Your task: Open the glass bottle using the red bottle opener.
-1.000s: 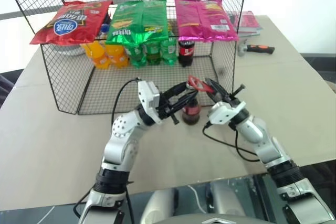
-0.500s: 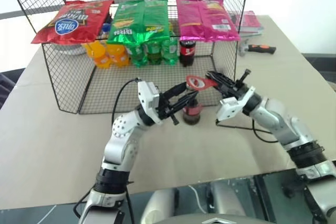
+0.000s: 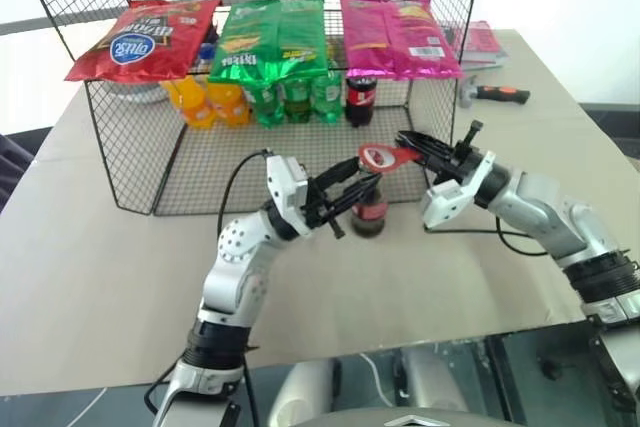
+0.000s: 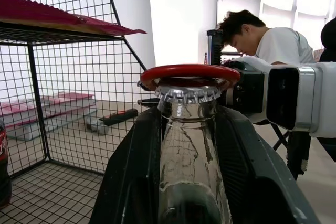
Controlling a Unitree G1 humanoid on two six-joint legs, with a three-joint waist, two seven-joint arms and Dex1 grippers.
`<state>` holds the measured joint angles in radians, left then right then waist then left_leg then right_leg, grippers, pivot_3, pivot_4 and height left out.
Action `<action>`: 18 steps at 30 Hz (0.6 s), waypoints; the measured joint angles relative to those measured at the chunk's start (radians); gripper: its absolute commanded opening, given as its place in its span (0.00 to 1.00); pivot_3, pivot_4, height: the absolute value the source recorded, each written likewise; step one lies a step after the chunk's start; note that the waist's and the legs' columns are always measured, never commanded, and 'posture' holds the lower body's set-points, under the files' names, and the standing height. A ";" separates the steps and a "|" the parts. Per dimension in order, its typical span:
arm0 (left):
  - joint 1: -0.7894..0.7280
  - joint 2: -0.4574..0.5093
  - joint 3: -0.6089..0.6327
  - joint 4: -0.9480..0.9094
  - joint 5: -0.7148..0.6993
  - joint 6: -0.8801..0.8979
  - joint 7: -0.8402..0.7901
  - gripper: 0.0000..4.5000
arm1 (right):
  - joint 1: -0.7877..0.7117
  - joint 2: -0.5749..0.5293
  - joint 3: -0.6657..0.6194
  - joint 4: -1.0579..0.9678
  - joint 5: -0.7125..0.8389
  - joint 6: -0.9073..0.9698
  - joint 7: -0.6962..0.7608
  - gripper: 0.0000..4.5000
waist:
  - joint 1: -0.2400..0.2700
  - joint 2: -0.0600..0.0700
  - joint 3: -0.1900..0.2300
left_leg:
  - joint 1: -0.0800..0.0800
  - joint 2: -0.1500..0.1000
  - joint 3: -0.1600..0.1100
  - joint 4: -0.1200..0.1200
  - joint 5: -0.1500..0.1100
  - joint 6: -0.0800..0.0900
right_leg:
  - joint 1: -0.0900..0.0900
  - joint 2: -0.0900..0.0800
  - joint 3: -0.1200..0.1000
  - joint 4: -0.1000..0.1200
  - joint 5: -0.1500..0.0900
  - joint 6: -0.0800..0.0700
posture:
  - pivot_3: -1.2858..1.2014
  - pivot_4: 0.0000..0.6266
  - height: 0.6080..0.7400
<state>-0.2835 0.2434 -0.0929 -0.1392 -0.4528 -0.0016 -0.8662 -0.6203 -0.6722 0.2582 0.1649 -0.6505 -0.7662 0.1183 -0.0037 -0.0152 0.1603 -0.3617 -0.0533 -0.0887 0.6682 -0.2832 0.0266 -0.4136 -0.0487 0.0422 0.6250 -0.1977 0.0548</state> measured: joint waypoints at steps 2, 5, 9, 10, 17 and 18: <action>-0.005 -0.001 -0.005 0.003 0.001 0.002 0.002 0.26 | -0.017 -0.024 -0.004 0.000 -0.011 -0.011 -0.005 0.00 | 0.000 0.000 0.000 | 0.000 0.000 -0.001 0.000 0.000 0.000 | 0.000 0.000 -0.001 0.000 0.000 0.000 | 0.52 0.24 1.00; -0.007 -0.002 -0.007 0.003 0.003 0.002 0.001 0.26 | -0.021 -0.030 -0.004 0.012 -0.016 -0.024 -0.018 0.00 | -0.001 0.000 0.000 | 0.000 0.001 0.000 0.000 0.000 0.000 | 0.000 0.000 0.000 0.000 0.000 0.000 | 0.52 0.24 1.00; -0.008 -0.005 -0.009 0.004 0.004 0.001 0.003 0.26 | -0.051 -0.054 -0.007 0.015 -0.026 -0.041 -0.030 0.00 | -0.001 0.000 0.000 | 0.000 0.000 0.000 0.000 0.000 0.000 | 0.000 0.000 0.000 -0.001 0.000 0.000 | 0.52 0.24 1.00; -0.008 -0.005 -0.009 0.004 0.004 0.001 0.003 0.26 | -0.053 -0.055 -0.009 0.015 -0.028 -0.044 -0.032 0.00 | -0.001 0.000 0.000 | 0.000 0.000 0.000 0.000 0.000 0.000 | 0.000 0.000 0.000 -0.001 0.000 0.000 | 0.52 0.24 1.00; -0.003 -0.003 -0.002 0.005 0.001 0.001 0.004 0.26 | -0.074 -0.046 -0.043 -0.012 -0.031 -0.047 -0.051 0.00 | -0.006 0.000 0.000 | 0.000 0.001 0.000 0.000 0.000 0.000 | 0.000 0.000 0.000 -0.001 0.000 0.000 | 0.52 0.24 1.00; -0.003 -0.003 -0.002 0.005 0.000 0.001 0.005 0.26 | -0.077 -0.045 -0.044 -0.017 -0.031 -0.048 -0.053 0.00 | -0.006 0.000 0.000 | 0.000 0.001 0.000 -0.001 0.000 0.000 | 0.000 0.000 0.000 -0.001 0.000 0.000 | 0.52 0.24 1.00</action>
<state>-0.2861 0.2400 -0.0953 -0.1346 -0.4523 -0.0002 -0.8616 -0.6971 -0.7167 0.2142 0.1478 -0.6812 -0.8138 0.0654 -0.0100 -0.0154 0.1604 -0.3621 -0.0526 -0.0887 0.6677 -0.2833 0.0267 -0.4139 -0.0486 0.0422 0.6241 -0.1978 0.0548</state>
